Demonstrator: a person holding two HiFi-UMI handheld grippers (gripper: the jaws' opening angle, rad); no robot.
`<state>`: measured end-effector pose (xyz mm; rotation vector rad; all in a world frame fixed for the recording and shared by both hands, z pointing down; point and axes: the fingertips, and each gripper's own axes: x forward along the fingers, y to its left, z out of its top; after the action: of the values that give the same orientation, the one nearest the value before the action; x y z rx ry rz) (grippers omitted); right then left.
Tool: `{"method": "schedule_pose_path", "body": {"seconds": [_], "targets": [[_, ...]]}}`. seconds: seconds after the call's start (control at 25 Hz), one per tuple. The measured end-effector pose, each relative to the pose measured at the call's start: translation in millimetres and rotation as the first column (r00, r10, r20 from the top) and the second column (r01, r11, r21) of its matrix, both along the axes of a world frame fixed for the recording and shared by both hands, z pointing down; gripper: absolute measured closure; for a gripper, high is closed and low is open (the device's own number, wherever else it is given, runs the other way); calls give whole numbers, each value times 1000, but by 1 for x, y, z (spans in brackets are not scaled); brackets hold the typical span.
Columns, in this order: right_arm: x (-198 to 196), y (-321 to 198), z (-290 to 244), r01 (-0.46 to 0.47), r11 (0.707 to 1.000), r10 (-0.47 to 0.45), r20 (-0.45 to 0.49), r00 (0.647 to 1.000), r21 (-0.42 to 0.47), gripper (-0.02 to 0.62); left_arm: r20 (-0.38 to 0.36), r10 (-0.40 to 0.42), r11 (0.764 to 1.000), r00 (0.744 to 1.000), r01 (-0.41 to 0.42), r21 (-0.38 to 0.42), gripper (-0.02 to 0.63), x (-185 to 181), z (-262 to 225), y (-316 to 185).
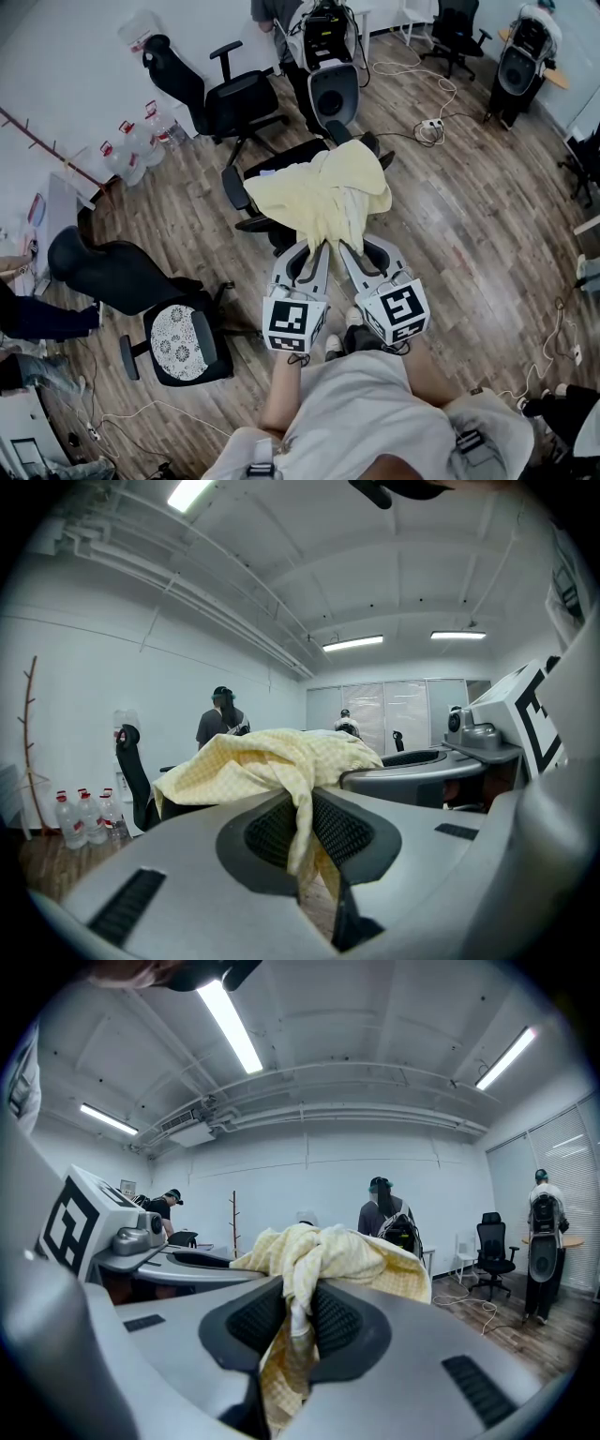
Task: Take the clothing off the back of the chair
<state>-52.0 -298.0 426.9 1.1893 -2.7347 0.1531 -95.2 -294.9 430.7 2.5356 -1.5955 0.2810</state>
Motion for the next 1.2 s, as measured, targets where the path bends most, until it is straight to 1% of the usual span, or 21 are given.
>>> {"method": "schedule_pose_path", "body": {"seconds": [0.76,1.2], "targets": [[-14,39,-4,-45,999,45,9,999,6,517,-6,44,999,999,-44,17,543,-14,-4,37],[-12,70,-9,-60,998,60,11,998,11,517,-6,63,997,998,-63,33,543,-12,-10,68]]}}
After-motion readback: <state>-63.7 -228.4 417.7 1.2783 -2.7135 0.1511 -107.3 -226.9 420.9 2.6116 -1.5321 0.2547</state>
